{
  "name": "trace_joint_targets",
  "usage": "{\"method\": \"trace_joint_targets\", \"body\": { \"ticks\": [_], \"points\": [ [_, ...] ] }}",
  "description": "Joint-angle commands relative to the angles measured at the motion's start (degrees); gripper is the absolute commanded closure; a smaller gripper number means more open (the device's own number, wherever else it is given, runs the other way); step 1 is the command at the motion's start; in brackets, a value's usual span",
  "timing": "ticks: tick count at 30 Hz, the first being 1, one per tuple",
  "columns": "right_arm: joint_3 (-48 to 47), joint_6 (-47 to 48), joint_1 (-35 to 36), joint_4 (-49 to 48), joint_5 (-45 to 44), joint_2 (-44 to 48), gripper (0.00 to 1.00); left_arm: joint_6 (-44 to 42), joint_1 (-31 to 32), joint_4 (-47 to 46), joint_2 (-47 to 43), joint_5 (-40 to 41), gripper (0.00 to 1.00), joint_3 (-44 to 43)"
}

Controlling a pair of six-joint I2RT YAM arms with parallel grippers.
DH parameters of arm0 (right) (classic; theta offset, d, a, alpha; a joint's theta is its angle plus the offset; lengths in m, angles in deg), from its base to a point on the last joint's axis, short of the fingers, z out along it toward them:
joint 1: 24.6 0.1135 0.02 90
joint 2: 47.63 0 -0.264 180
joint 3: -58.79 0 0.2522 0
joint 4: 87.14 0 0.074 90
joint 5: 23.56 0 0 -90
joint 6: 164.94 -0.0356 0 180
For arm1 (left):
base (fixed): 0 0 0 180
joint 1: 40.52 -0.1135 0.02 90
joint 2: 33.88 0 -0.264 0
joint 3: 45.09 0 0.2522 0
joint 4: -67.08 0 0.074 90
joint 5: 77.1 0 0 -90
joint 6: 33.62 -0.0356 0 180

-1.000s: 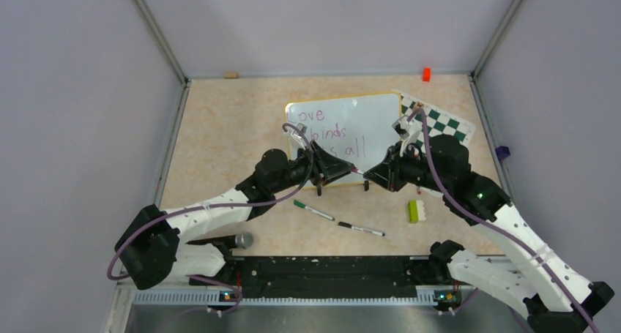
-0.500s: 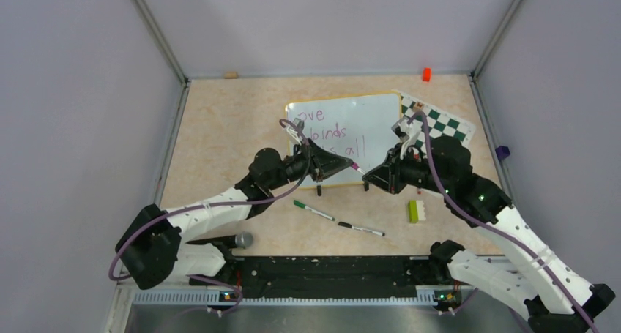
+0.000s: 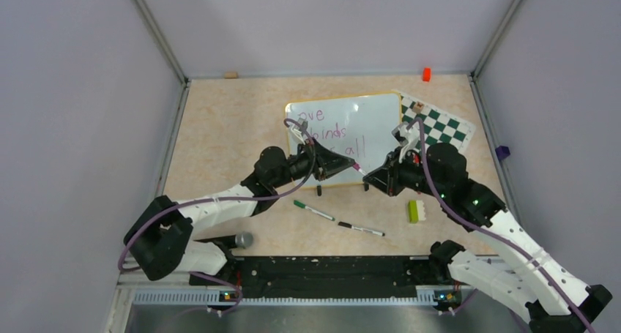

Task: Write a sentence on the whiteboard
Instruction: Adjust the pen cap from the whiteboard marker, then put down the whiteboard marker at the center of the board.

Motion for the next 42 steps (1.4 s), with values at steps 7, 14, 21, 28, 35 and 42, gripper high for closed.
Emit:
{"method": "trace_joint_targets", "body": {
  "ticks": [7,14,21,28,35,42],
  "points": [
    [-0.5,-2.2,-0.3,2.4,-36.6,0.7,1.0,-18.9,-10.7,24.7,-16.8,-1.2,0.19,5.6],
    [2.7,-7.9,-0.2,6.3,-55.5,-2.4,1.0,-35.5,-14.1,53.3,-26.5,15.7,0.11,1.8],
    [9.3,-12.0,-3.6,-2.3,-55.4,-6.2,1.0,-41.3,-14.1,61.1,-32.3,30.0,0.11,2.0],
    [14.2,-12.3,-11.7,-12.1,-47.1,-10.6,1.0,-45.2,-14.1,59.4,-38.7,35.8,0.02,7.9],
    [16.2,-12.3,-17.2,-17.0,-38.4,-13.9,0.85,-50.2,-14.1,57.3,-42.9,37.4,0.02,11.1],
    [14.6,-12.0,-19.2,-13.3,-38.9,-12.7,0.37,-48.3,-14.1,60.1,-42.5,43.7,0.02,11.1]
  ]
}}
